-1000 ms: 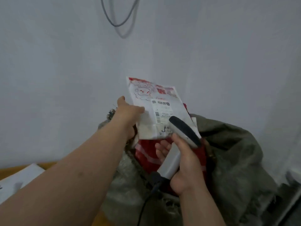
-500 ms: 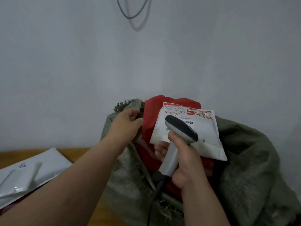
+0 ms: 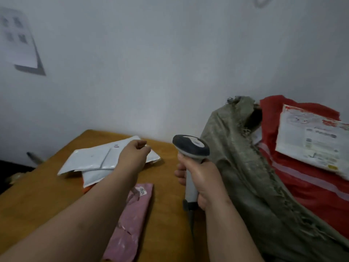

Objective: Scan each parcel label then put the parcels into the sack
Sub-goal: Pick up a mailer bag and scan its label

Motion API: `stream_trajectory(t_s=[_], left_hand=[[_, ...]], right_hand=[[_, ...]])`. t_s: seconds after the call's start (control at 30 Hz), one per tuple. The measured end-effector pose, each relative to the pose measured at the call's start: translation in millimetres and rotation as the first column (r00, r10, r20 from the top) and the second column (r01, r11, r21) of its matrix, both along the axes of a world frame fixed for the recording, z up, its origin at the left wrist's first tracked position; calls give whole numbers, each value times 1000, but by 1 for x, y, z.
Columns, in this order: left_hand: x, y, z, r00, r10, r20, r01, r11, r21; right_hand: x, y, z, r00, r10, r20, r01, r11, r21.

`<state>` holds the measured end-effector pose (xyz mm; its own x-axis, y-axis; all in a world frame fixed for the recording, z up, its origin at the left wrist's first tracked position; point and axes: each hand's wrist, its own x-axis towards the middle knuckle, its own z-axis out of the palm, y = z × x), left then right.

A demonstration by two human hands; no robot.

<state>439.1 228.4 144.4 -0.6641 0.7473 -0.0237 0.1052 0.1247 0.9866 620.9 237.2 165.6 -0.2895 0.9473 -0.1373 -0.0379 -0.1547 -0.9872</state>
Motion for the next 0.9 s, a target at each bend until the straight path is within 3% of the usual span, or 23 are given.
stream_trajectory(t_s=[0.23, 0.53, 0.9], left_hand=[[-102, -59, -71, 973, 144, 180, -109, 975, -194], [-160, -54, -135, 932, 267, 247, -181, 929, -321], [-257, -20, -185, 956, 275, -104, -291, 827, -482]], right_hand=[[-92, -21, -53, 990, 76, 119, -63, 992, -112], [-168, 32, -97, 969, 163, 186, -131, 976, -174], [-276, 72, -153, 906, 327, 268, -261, 932, -253]])
